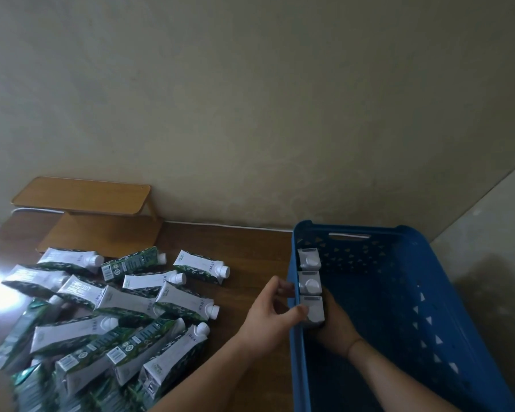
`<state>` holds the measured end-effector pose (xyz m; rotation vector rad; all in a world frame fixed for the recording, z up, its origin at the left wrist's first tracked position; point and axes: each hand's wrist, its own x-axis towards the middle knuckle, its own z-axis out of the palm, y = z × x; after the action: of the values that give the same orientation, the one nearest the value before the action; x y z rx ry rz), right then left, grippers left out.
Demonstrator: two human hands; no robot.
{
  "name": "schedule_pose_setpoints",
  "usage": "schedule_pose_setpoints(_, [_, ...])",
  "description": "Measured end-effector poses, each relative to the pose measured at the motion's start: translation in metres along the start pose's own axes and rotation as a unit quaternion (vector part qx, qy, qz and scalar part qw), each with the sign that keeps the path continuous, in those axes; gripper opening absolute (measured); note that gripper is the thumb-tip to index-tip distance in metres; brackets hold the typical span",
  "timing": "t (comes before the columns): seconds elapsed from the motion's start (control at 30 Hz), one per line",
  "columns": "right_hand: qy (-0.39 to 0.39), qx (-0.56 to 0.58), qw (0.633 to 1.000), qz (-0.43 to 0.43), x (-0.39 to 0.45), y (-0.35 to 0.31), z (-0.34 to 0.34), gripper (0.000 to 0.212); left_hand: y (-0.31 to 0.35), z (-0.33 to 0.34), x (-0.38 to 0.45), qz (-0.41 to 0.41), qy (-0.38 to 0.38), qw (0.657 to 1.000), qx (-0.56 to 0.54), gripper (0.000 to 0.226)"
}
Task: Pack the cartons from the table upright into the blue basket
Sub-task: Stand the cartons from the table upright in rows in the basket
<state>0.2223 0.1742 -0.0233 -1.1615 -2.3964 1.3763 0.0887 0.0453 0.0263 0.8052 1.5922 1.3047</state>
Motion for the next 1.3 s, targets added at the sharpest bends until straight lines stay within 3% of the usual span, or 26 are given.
schedule_pose_setpoints(0.13, [-0.078,0.033,0.995,-0.054,0.007,-0.014,-0.012,0.127,0.0,0.0,0.0,-0.004,-0.001,1.0,-0.008,0.037])
schedule_pose_setpoints(0.2, [-0.106,0.055,0.989,-0.089,0.006,-0.023,-0.014,0.123,0.001,0.001,0.001,-0.009,-0.004,1.0,-0.008,0.035])
schedule_pose_setpoints(0.4, [-0.071,0.141,0.98,-0.122,0.003,-0.031,-0.002,0.094,0.003,-0.005,-0.001,-0.011,0.005,1.0,-0.013,0.03])
schedule_pose_setpoints(0.57, [-0.145,0.043,0.983,-0.105,0.007,-0.027,-0.014,0.125,0.007,-0.02,-0.01,-0.039,-0.045,0.998,0.018,0.046])
schedule_pose_setpoints(0.63, [-0.184,-0.029,0.978,-0.09,0.008,-0.025,-0.024,0.134,0.002,-0.035,-0.016,-0.041,-0.074,0.99,0.112,0.06])
schedule_pose_setpoints(0.7, [-0.191,-0.11,0.973,-0.061,0.003,-0.027,-0.036,0.117,-0.013,-0.056,-0.024,-0.01,-0.026,0.947,0.319,0.058])
schedule_pose_setpoints(0.77, [-0.096,-0.176,0.979,-0.047,-0.004,-0.03,-0.044,0.082,-0.027,-0.081,-0.03,0.032,0.042,0.864,0.501,0.043])
schedule_pose_setpoints(0.8, [-0.02,-0.185,0.982,-0.043,-0.008,-0.034,-0.045,0.068,-0.032,-0.093,-0.031,0.031,0.06,0.828,0.557,0.047])
schedule_pose_setpoints(0.93, [0.202,-0.124,0.961,-0.142,-0.026,-0.075,-0.038,0.04,-0.033,-0.132,-0.017,-0.095,0.015,0.716,0.692,0.072])
schedule_pose_setpoints(1.0, [0.231,-0.114,0.94,-0.225,-0.04,-0.106,-0.025,0.031,-0.033,-0.141,-0.007,-0.123,-0.016,0.674,0.728,0.072])
schedule_pose_setpoints(1.07, [0.198,-0.149,0.925,-0.287,-0.055,-0.132,-0.009,0.025,-0.033,-0.145,-0.002,-0.117,-0.027,0.658,0.744,0.071])
schedule_pose_setpoints(1.13, [0.144,-0.196,0.913,-0.328,-0.063,-0.144,0.007,0.024,-0.034,-0.145,-0.002,-0.086,-0.016,0.669,0.738,0.07])
schedule_pose_setpoints(1.17, [0.126,-0.213,0.91,-0.334,-0.065,-0.147,0.013,0.024,-0.034,-0.144,-0.004,-0.064,0.007,0.697,0.715,0.07])
schedule_pose_setpoints(1.27, [0.117,-0.202,0.933,-0.275,-0.066,-0.148,0.027,0.033,-0.037,-0.136,-0.015,0.053,0.138,0.843,0.516,0.067])
schedule_pose_setpoints(1.3, [0.117,-0.185,0.946,-0.24,-0.066,-0.149,0.029,0.041,-0.035,-0.13,-0.02,0.102,0.176,0.878,0.433,0.066])
